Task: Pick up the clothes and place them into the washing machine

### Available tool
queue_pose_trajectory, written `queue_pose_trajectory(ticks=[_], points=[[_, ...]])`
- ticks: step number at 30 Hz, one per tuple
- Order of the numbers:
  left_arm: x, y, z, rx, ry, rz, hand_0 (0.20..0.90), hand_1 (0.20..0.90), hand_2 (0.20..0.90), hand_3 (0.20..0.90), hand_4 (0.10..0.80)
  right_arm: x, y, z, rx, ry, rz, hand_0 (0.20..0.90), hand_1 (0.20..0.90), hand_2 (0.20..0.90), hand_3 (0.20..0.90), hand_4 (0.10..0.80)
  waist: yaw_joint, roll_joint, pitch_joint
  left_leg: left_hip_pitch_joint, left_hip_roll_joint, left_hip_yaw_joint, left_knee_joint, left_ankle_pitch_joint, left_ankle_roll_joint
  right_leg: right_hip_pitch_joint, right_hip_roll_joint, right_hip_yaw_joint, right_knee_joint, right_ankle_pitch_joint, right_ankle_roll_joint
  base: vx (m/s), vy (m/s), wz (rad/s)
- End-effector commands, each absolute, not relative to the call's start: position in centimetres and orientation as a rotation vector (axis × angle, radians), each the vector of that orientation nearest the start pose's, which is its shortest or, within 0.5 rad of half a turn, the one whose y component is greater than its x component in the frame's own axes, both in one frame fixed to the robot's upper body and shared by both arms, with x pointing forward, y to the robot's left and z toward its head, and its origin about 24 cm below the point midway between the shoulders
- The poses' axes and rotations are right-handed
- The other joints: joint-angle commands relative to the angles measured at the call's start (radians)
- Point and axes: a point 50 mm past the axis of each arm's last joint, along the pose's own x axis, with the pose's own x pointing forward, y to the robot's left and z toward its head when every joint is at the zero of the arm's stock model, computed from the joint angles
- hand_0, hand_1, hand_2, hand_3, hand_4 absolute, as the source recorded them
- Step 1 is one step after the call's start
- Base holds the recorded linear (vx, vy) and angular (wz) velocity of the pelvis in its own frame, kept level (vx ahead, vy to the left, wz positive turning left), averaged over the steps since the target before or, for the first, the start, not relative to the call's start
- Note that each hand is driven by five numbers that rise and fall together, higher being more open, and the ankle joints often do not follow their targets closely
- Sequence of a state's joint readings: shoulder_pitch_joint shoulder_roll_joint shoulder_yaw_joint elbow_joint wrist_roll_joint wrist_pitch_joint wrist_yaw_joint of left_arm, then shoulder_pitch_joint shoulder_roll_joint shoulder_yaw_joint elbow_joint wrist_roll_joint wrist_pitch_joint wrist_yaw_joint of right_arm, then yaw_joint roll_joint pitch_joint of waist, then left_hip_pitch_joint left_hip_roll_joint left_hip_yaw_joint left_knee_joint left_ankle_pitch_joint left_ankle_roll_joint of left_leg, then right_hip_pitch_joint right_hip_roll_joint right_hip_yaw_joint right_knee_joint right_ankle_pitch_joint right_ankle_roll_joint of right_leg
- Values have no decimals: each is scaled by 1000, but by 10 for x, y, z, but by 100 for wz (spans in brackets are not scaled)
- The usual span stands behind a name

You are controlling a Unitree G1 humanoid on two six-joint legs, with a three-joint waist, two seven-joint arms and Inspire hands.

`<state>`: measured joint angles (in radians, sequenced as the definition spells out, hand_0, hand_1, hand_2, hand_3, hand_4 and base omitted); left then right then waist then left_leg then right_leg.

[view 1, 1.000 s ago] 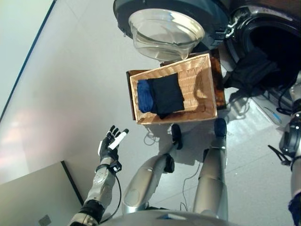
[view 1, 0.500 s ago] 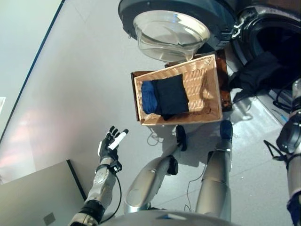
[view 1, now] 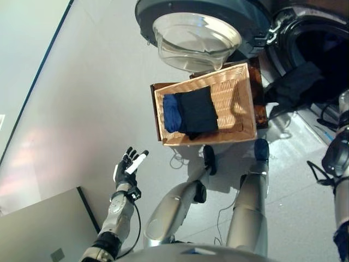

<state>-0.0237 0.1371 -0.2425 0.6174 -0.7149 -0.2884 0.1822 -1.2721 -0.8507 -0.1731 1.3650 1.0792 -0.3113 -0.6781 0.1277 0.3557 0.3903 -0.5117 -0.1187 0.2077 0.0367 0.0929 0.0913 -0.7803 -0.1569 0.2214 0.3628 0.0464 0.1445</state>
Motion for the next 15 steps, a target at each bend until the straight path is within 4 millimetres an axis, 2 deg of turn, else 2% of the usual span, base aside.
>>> queue_pose_trajectory(ticks=[1,5,6,8,15], points=[[195,206,-81,-312,418,398,900,900,900,900,800,275,-433,354,579,-676,-1272,900,900,900,900,800,17,31,-114,-45,40,-17,72,-22,-135,36,85,-38,61,-101,-79,-34,-6,0],[197,207,-77,-318,400,396,900,900,900,900,800,279,-431,354,392,-579,-1309,900,900,900,900,800,14,28,-104,-48,42,-14,77,-22,-136,34,86,-38,62,-98,-80,0,0,0],[197,207,-77,-318,400,396,900,900,900,900,800,279,-431,354,392,-579,-1309,900,900,900,900,800,14,28,-104,-48,42,-14,77,-22,-136,34,86,-38,62,-98,-80,0,0,0],[199,209,-73,-317,378,395,900,900,900,900,800,281,-432,348,205,-480,-1365,900,900,900,900,800,10,26,-96,-45,40,-15,78,-26,-135,39,85,-39,62,-101,-80,0,0,0],[203,211,-69,-316,356,416,900,900,900,900,800,289,-429,335,28,-364,-1419,900,900,900,900,800,12,22,-90,-57,44,-11,79,-19,-132,30,92,-35,55,-84,-81,-9,-1,0]])
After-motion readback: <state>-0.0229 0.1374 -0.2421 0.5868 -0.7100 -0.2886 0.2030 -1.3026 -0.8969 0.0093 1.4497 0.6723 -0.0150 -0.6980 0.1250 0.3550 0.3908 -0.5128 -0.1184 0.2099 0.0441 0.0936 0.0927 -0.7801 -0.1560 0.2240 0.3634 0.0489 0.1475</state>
